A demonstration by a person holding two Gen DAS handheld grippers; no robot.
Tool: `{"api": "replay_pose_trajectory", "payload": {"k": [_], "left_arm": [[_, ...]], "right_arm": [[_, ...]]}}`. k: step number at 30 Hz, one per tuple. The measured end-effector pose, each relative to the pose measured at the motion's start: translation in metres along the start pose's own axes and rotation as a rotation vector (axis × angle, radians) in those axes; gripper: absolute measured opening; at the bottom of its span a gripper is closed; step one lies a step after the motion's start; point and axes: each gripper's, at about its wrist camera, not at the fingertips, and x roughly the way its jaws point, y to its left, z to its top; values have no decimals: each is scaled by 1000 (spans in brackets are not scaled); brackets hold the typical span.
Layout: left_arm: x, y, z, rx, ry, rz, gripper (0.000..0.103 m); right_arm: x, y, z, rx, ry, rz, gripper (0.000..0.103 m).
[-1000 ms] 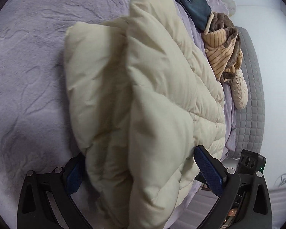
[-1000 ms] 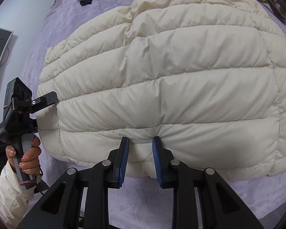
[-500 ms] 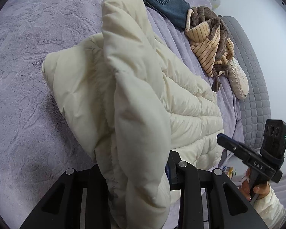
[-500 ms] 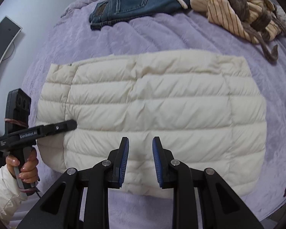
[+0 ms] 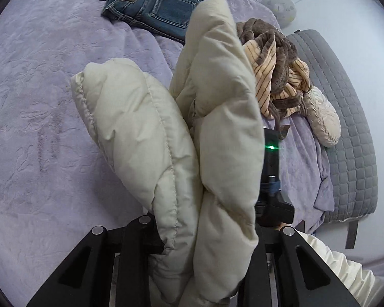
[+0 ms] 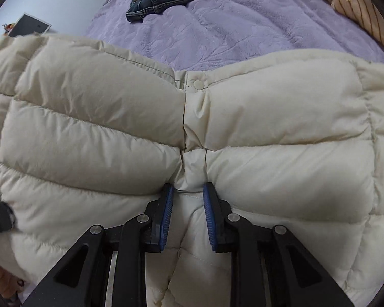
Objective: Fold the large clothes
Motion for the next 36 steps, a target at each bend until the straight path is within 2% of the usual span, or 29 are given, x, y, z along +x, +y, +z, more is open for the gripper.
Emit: {"api": "replay_pose_trajectory", "payload": {"k": [3, 6, 10, 13, 17, 18, 19, 22, 24, 25, 27, 30, 36], "left_arm": [[10, -29, -1, 23, -4, 63, 29], [13, -53, -4, 49, -7, 110, 29], [25, -88, -8, 112, 10, 198, 29], [44, -115, -12, 151, 32, 248, 29], [75, -151, -24, 242, 60, 321, 30], [84, -157, -31, 268, 71, 326, 39], [93, -164, -35, 293, 82, 320, 54], [114, -180, -48, 356, 94, 296, 78], [126, -191, -57, 404, 95, 273, 89], [129, -194, -62, 425, 93, 267, 91], [133, -204, -73, 459, 89, 261, 93], [140, -211, -77, 506, 78, 273, 93], [151, -225, -91, 608, 58, 371, 93]], "right_arm": [[9, -15, 4, 48, 17, 78, 23], [-2, -28, 6, 97, 42, 148, 23], [-62, -55, -5, 159, -30, 217, 27], [-115, -88, -30, 231, -121, 221, 29], [-153, -133, -71, 346, -166, 200, 30], [-158, -144, -81, 376, -172, 201, 30], [-162, -155, -89, 403, -179, 203, 30], [-174, -180, -106, 471, -206, 208, 30], [-178, -190, -111, 499, -219, 223, 37], [-179, -193, -112, 508, -225, 231, 41], [-185, -200, -116, 517, -238, 242, 55], [-195, -208, -118, 523, -261, 267, 56], [-224, -210, -103, 451, -309, 375, 56]]}}
